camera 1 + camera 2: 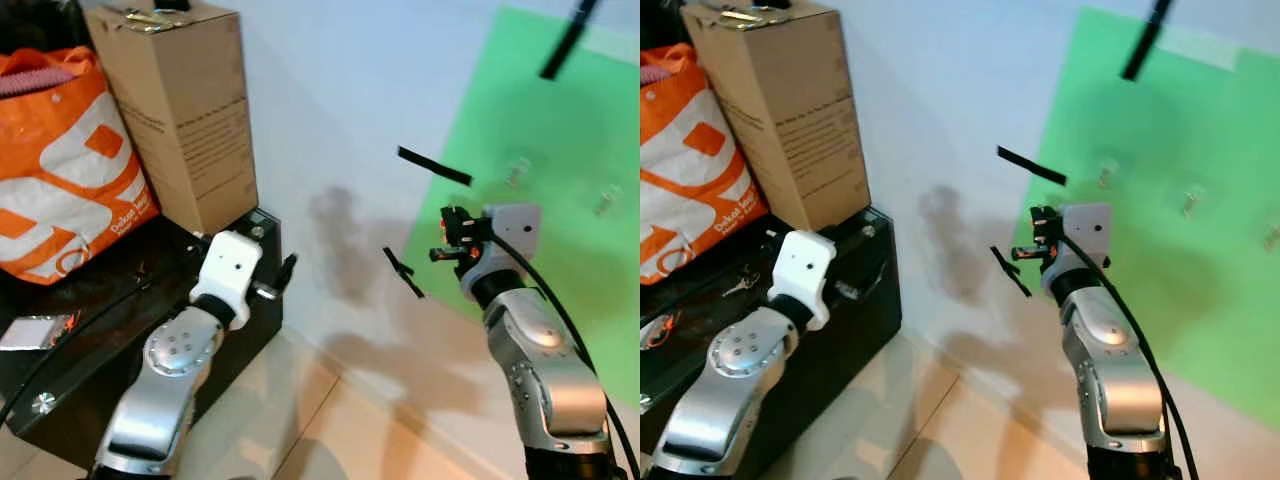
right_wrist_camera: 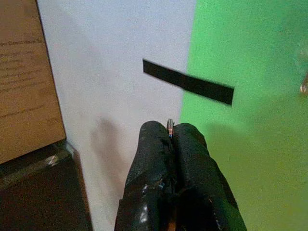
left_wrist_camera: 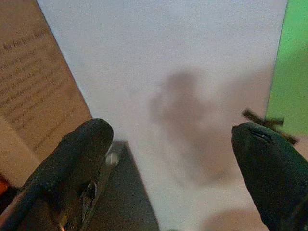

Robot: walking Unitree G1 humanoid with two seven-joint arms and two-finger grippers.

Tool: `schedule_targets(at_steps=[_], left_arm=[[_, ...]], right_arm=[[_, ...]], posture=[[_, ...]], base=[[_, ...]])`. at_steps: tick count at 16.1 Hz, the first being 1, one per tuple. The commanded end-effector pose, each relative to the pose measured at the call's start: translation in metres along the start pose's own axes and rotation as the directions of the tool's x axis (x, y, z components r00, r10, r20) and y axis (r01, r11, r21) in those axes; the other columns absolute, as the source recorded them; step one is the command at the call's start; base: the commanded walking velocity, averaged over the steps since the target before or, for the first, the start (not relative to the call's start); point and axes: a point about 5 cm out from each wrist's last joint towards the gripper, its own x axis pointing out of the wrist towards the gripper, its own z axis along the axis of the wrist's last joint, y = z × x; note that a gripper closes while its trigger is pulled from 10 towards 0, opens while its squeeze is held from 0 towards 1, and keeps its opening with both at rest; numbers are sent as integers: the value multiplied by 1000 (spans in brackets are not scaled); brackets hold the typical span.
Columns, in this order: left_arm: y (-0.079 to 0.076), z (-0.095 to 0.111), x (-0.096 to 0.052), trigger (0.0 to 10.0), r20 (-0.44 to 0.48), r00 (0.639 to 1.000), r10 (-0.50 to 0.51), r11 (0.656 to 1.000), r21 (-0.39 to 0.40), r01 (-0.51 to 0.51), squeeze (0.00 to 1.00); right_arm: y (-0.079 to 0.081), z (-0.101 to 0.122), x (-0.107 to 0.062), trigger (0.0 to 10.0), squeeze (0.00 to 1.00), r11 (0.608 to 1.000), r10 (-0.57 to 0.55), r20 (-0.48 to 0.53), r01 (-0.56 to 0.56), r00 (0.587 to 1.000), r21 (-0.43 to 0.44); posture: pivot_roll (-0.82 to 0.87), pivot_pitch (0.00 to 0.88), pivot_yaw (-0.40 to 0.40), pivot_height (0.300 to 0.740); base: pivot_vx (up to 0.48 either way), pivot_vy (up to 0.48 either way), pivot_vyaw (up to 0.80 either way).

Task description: Hang keys on a hook

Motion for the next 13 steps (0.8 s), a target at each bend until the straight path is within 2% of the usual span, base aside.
schedule_targets(at_steps=[1, 2, 3, 6, 12, 13], left_arm=[[1, 0, 1, 10000, -2, 1000, 4, 999, -40, -4, 510], [3, 1, 3, 10000, 4, 1000, 10, 998, -55, -10, 510], [7, -2, 2, 10000, -7, 999, 34, 999, -17, -34, 510], [11, 2, 1, 10000, 13, 995, 102, 994, -24, -102, 522], [4, 2, -2, 10000, 4, 997, 82, 997, -8, -82, 518], [2, 1, -1, 10000, 2, 997, 75, 997, -7, -75, 502]], right_arm=[[-2, 11, 0, 10000, 0, 1000, 12, 33, -12, 999, 4], [-4, 13, 2, 10000, 0, 1000, 13, 39, -13, 999, 17], [-4, 10, 4, 10000, 0, 1000, 15, 26, -14, 1000, -13], [-4, 12, 9, 10000, 0, 999, 39, 28, -39, 999, -4], [2, 0, 9, 10000, 0, 998, 58, -1, -58, 998, 24], [2, 1, 7, 10000, 0, 998, 46, 3, -46, 999, 35]], posture=[[-41, 0, -23, 740], [-38, 0, -26, 740], [-30, 0, -53, 740], [4, 0, -77, 740], [19, 0, -50, 740], [10, 0, -44, 740]], base=[[0, 0, 0], [0, 0, 0], [0, 0, 0], [0, 0, 0], [0, -390, 0], [0, 0, 0]])
